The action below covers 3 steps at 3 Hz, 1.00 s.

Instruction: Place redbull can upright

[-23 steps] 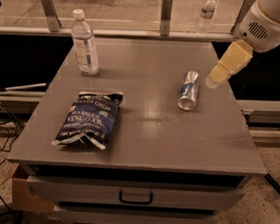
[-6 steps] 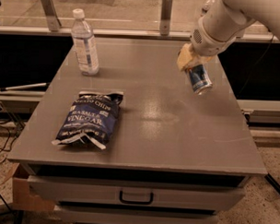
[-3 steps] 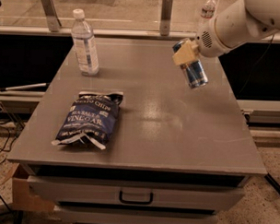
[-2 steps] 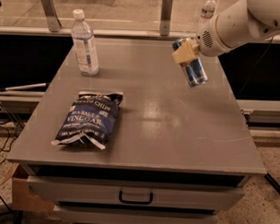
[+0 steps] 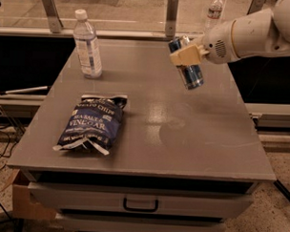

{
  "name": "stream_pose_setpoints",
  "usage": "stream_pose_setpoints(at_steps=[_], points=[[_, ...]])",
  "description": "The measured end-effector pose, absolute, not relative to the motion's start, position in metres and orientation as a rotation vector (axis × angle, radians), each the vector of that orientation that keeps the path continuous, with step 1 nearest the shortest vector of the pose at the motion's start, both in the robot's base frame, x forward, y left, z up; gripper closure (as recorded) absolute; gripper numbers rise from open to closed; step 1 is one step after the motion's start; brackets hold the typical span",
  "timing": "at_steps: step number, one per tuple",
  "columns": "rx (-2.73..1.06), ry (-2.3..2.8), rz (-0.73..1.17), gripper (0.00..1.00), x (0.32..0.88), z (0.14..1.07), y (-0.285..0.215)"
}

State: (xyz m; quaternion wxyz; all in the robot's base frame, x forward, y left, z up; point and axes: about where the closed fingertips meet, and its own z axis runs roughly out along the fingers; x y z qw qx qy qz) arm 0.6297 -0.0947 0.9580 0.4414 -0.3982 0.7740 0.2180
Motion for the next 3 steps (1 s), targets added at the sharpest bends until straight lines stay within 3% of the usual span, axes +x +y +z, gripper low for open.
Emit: stream_pose_setpoints(at_steps=[3], points=[[-1.404,1.523,0.805,1.00,0.603,0.951,-0.070]])
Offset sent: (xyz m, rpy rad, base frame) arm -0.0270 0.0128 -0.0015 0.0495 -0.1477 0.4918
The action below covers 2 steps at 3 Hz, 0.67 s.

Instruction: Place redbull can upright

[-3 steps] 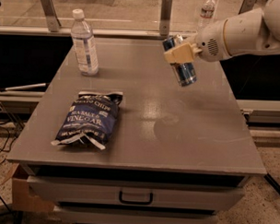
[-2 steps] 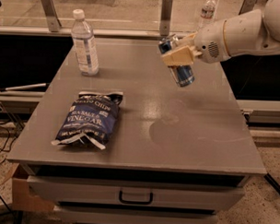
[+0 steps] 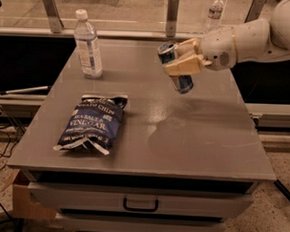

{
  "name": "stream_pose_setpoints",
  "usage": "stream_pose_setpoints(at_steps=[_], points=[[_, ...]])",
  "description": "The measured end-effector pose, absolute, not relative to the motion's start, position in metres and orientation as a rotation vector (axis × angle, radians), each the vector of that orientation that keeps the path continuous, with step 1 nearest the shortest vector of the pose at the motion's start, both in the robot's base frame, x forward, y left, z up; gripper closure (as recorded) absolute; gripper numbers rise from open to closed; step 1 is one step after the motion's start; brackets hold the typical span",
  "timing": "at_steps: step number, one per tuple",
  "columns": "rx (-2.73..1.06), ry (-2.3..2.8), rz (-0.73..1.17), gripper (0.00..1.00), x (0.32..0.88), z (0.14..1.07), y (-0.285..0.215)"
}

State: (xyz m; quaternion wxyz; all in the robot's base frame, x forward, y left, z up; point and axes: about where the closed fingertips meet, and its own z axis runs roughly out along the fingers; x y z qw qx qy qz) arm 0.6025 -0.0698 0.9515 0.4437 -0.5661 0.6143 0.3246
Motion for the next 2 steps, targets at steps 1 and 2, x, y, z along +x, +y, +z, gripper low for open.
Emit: stream_pose_setpoints(at_steps=[1,2], points=[[-1.402,1.525,0.804,1.00,0.6028,0.9516,-0.0694],[-1.401,1.493,0.817,1.00,0.6009,0.9463,-0.0709]])
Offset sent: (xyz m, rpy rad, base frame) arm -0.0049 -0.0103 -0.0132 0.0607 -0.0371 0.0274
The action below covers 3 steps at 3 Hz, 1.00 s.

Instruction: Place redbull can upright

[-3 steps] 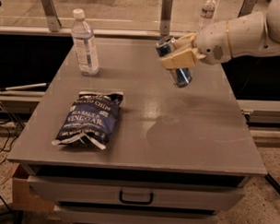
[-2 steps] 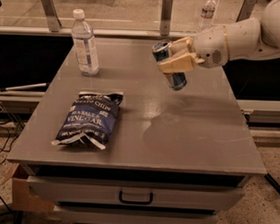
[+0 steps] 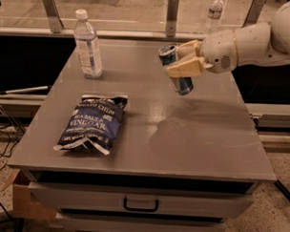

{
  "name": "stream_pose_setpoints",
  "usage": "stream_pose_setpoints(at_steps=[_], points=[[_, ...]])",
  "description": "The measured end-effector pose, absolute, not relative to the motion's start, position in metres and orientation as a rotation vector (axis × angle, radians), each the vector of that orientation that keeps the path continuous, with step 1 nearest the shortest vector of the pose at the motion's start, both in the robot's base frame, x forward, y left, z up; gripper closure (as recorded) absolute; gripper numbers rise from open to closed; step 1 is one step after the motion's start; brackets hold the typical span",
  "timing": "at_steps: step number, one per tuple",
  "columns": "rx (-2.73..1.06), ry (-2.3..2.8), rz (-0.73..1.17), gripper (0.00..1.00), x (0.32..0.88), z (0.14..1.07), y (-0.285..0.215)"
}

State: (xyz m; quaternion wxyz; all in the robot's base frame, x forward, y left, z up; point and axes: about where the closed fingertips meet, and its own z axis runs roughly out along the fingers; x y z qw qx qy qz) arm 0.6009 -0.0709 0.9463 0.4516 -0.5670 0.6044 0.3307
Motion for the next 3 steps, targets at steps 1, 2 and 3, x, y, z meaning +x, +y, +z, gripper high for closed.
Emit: stream_pose_setpoints(at_steps=[1,2,3], points=[[-1.386,1.439,0.851,1.00,0.600,0.941,-0.076],[-1.356,1.378,0.890,1.00,0.599,0.935,-0.081],[-1.305,1.328,0.935,1.00,0.599,0.927,-0.090]])
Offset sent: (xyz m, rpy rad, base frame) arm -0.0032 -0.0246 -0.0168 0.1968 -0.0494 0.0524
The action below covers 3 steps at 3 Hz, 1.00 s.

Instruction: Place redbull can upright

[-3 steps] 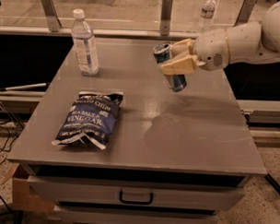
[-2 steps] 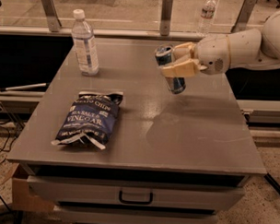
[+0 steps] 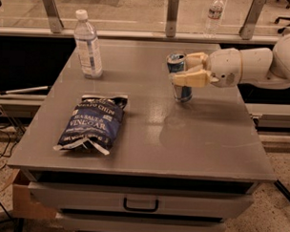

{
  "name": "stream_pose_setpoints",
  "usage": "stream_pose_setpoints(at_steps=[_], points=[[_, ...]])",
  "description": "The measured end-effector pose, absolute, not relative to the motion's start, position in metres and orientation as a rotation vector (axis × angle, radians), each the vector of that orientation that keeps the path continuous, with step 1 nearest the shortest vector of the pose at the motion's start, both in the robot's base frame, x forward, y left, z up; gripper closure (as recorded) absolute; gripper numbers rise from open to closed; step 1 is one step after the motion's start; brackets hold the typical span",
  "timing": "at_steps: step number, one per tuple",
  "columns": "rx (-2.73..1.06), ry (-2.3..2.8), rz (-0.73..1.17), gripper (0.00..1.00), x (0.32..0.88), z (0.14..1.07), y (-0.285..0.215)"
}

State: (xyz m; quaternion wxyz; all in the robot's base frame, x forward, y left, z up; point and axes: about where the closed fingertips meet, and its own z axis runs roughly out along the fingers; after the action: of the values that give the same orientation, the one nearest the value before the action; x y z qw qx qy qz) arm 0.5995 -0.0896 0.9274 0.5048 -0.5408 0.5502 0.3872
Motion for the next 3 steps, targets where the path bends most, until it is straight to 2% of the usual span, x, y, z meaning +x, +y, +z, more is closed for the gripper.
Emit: stream_pose_setpoints(at_steps=[3], points=[[-1.205,1.260,1.001,1.00,0.6001,0.9173,-0.0996]])
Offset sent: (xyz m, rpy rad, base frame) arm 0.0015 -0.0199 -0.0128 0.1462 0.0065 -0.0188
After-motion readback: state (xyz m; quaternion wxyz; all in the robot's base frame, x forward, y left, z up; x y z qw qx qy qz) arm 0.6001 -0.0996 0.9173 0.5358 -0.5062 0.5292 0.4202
